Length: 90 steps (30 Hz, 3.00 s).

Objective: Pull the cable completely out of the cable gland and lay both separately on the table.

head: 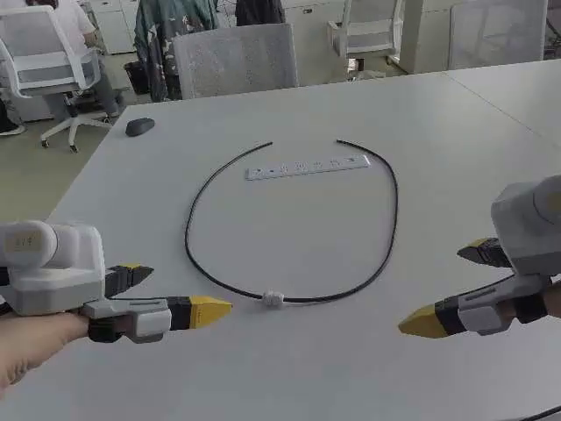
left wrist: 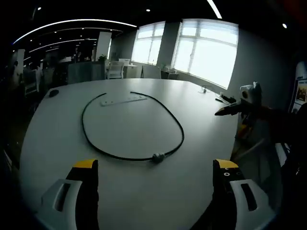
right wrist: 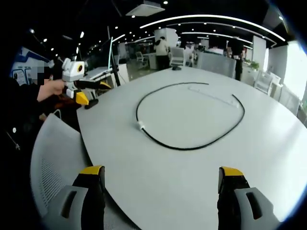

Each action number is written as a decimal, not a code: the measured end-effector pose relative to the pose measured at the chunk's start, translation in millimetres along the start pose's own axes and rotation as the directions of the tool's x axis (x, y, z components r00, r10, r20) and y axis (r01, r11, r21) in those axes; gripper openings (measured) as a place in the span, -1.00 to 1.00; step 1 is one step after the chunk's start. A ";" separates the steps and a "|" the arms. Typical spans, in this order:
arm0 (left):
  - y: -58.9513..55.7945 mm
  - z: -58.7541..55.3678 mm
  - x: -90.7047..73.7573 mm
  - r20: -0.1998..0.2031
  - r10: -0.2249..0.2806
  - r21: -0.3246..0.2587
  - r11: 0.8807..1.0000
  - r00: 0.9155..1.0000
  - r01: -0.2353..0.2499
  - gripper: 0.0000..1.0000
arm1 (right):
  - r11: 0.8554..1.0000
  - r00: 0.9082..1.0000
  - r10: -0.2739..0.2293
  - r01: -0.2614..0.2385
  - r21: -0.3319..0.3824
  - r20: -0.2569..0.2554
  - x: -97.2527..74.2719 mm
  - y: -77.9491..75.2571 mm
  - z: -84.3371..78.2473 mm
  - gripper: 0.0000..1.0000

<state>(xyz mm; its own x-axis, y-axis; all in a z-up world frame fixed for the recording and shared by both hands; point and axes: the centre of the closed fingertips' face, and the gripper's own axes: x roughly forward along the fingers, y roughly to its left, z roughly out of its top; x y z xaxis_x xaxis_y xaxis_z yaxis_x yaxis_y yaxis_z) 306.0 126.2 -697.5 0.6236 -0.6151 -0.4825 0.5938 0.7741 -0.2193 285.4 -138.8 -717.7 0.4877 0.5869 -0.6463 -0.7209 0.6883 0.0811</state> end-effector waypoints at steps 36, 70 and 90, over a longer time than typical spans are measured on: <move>2.5 -4.9 4.9 -0.020 -0.009 -0.035 0.999 1.000 0.008 0.99 | 1.000 1.000 0.008 -0.008 -0.016 -0.016 10.8 -4.5 7.6 0.99; 17.3 -4.7 20.7 0.033 -0.044 -0.123 0.991 0.998 0.048 0.87 | 0.980 0.990 0.130 -0.136 -0.143 -0.049 75.7 14.8 59.9 0.60; 22.2 -14.3 19.9 0.016 -0.066 -0.131 0.989 0.998 0.068 0.53 | 0.925 0.953 0.268 -0.296 -0.237 -0.144 138.2 53.3 67.6 -0.24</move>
<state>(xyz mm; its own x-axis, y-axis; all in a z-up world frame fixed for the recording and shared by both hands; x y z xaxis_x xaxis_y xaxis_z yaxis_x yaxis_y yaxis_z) 324.4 133.3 -724.1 0.5911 -0.6674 -0.4529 0.5628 0.7435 -0.3611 347.7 7.8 -751.5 0.2006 0.6821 -0.7032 -0.9280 0.3622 0.0866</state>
